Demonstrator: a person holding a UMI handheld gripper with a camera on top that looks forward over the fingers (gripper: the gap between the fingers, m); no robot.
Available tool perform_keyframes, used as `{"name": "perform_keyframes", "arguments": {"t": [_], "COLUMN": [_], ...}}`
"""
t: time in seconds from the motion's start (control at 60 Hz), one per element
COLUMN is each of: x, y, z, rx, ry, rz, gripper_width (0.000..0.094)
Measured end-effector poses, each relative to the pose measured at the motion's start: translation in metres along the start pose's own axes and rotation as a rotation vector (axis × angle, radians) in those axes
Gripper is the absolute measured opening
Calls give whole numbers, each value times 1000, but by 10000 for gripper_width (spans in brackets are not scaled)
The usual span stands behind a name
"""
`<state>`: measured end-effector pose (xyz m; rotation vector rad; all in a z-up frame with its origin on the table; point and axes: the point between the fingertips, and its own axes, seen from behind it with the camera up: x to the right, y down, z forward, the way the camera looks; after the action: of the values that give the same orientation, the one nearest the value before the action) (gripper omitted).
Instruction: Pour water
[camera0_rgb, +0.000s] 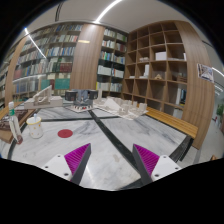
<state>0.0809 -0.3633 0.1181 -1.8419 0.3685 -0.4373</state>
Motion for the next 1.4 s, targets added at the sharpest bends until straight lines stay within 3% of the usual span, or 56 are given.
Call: {"name": "perform_keyframes", "arguments": {"t": [0.25, 0.5, 0.85, 1.083, 1.2, 1.3, 1.4], "x": [-30, -138, -382, -478, -500, -502, -502], "y": [35, 55, 36, 4, -9, -18, -19], "z": [-43, -94, -93, -42, -15, 0, 1], "rx": [-74, -112, -53, 35, 69, 102, 97], "ry": [-34, -169, -414, -451, -450, -426, -430], "rz": [-29, -53, -48, -57, -55, -51, -28], "gripper_width": [857, 856, 860, 855, 755, 539, 471]}}
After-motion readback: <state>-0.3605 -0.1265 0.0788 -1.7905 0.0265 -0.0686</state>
